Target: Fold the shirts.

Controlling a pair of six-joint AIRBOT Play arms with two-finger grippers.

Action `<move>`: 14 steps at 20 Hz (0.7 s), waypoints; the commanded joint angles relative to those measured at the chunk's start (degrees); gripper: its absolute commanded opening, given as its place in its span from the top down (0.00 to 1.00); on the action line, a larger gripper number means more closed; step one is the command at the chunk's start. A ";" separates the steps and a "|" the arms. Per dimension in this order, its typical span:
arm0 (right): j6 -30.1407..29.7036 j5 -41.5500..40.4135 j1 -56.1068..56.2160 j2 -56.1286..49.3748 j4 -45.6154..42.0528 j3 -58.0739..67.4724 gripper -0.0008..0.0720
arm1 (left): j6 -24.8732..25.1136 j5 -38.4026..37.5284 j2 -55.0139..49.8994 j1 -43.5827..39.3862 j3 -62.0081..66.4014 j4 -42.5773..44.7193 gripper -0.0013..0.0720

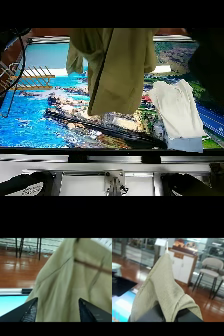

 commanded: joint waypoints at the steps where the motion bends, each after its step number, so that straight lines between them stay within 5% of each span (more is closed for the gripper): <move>1: -2.93 -2.91 2.91 0.02 2.10 0.07 0.90 | 1.22 -0.98 -0.92 0.02 0.20 -1.88 0.14; 4: -4.04 -2.80 2.91 0.02 3.82 0.07 0.90 | 4.81 -3.34 -2.36 0.02 0.20 -1.88 0.14; 8: -7.21 -2.75 2.91 0.02 6.32 0.07 0.90 | 17.14 -3.76 -2.03 0.13 0.22 1.42 0.14; 11: -7.37 -2.73 2.91 0.02 6.56 0.07 0.90 | 15.39 -7.41 -2.08 0.76 0.20 4.11 0.03; 14: -9.81 -2.82 2.91 0.02 9.97 0.07 0.90 | 12.92 -9.73 -3.87 0.63 0.20 4.07 0.03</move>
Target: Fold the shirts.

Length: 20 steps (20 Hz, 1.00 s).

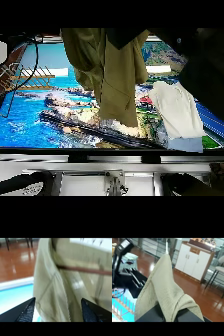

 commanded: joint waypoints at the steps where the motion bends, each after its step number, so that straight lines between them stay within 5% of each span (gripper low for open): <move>1: -3.50 -0.22 0.02 0.02 4.59 0.07 0.90 | -2.99 -1.97 -1.66 0.04 0.04 1.03 0.03; 4: -4.24 -0.31 0.02 0.02 5.68 0.07 0.90 | -8.48 0.72 -3.04 0.02 0.04 0.98 0.03; 7: -4.26 -0.48 0.02 0.02 5.73 0.07 0.90 | -8.46 3.39 -3.87 0.09 0.04 0.94 0.09; 8: -4.26 -0.66 0.02 0.02 5.73 0.07 0.90 | -8.44 4.11 -3.98 0.09 0.04 0.96 0.27; 10: -4.26 -1.22 0.02 0.02 5.73 0.07 0.90 | -8.41 5.18 -3.98 0.17 0.04 1.07 0.95; 20: -4.07 -10.21 -0.02 -1.60 4.24 0.07 0.90 | -5.11 9.75 6.67 -0.55 0.07 1.07 0.93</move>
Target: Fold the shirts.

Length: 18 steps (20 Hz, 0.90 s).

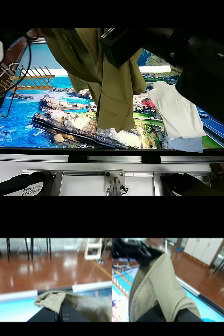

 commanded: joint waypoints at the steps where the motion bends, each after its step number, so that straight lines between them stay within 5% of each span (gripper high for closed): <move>1: 0.07 -1.33 -0.02 -1.81 -0.02 0.02 0.90 | 1.09 3.02 4.46 -1.25 0.07 0.00 0.93; 4: 0.11 0.94 -0.02 -4.24 -2.75 0.02 0.90 | 2.56 1.86 7.39 -4.42 0.07 0.02 0.93; 11: 7.76 8.39 -0.04 -3.91 -15.26 0.02 0.90 | 5.35 -21.88 9.40 -5.75 0.04 7.02 0.94; 15: 8.37 12.68 -0.02 -3.43 -13.84 0.02 0.90 | 5.40 -21.84 7.21 -5.75 0.04 9.01 0.93; 16: 8.37 13.07 -0.02 -3.45 -13.03 0.02 0.90 | 5.40 -20.59 6.69 -5.75 0.04 9.03 0.85; 18: 8.37 13.20 -0.02 -3.43 -12.70 0.02 0.90 | 5.38 -17.77 5.90 -5.55 0.04 9.40 0.39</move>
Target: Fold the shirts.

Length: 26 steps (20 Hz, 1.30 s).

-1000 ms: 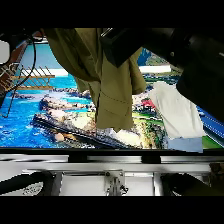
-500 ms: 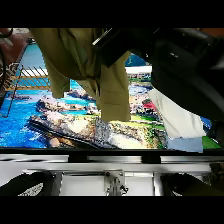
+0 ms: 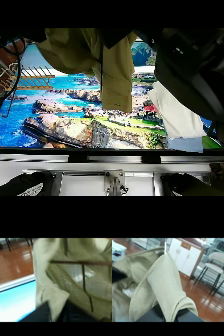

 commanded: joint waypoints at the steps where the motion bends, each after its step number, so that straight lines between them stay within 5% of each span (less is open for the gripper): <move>1: 0.61 1.86 0.07 0.15 0.50 0.07 0.90 | 0.13 2.67 -1.16 0.35 0.02 1.38 0.22; 8: 2.14 2.54 0.04 0.76 -5.86 0.07 0.90 | 0.15 2.78 -0.44 2.12 0.02 1.60 0.20; 16: 18.43 2.12 0.04 0.76 -34.45 0.07 0.90 | 0.13 -2.14 -0.35 2.43 0.02 1.57 0.21; 21: 30.95 -9.99 -0.70 0.92 -62.03 0.07 0.90 | 0.13 -8.33 -0.35 2.43 0.02 1.57 0.21; 26: 33.99 -18.67 -8.72 3.89 -64.76 0.07 0.90 | 0.11 -8.79 -0.68 2.40 0.02 1.53 0.21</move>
